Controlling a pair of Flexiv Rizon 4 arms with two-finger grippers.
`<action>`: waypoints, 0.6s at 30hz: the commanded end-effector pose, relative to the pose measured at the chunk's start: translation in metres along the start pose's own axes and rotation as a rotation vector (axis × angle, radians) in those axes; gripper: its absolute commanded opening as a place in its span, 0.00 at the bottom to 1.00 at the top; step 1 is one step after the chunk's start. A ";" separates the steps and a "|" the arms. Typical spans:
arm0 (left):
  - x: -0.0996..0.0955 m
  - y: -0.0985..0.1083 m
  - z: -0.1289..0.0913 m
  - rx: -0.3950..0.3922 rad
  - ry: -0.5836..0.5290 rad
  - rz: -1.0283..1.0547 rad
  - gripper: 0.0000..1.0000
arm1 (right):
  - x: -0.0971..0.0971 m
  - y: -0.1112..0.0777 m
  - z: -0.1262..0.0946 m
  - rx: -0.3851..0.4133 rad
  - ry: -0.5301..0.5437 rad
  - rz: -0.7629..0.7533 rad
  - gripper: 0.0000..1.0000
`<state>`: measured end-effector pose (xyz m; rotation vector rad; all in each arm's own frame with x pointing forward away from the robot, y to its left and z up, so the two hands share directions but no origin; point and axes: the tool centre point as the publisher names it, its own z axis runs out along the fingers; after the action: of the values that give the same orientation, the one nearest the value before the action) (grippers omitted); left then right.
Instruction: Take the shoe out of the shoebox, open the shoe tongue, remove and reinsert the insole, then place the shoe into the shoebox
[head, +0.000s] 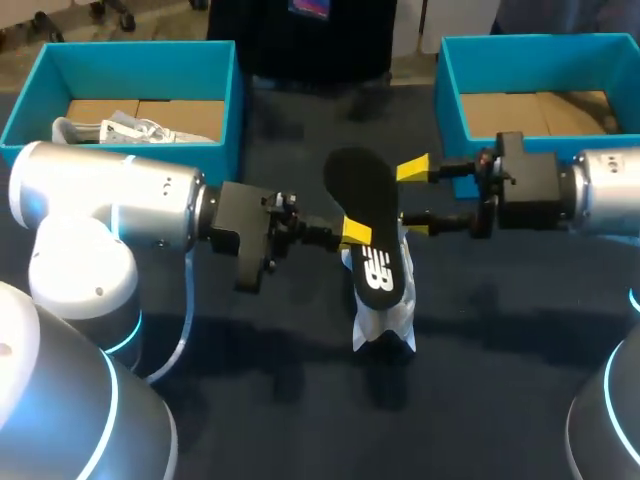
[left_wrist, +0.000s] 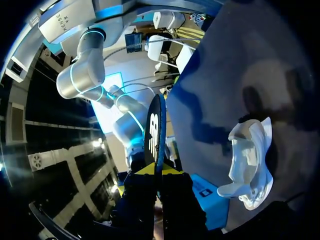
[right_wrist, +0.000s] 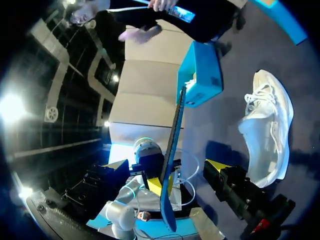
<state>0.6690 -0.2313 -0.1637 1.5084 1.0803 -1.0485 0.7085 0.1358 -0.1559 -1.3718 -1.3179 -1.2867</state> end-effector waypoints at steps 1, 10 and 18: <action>0.003 0.004 0.010 0.008 0.009 0.013 0.00 | -0.004 0.006 0.014 0.011 -0.001 0.006 0.91; 0.003 0.009 0.016 0.010 0.007 0.015 0.00 | -0.008 0.001 0.017 0.029 0.006 0.027 0.45; 0.005 0.007 0.018 0.013 0.010 0.009 0.00 | -0.009 0.000 0.017 0.028 0.011 0.028 0.28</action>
<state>0.6752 -0.2465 -0.1679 1.5328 1.0742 -1.0470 0.7116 0.1496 -0.1659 -1.3554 -1.3019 -1.2485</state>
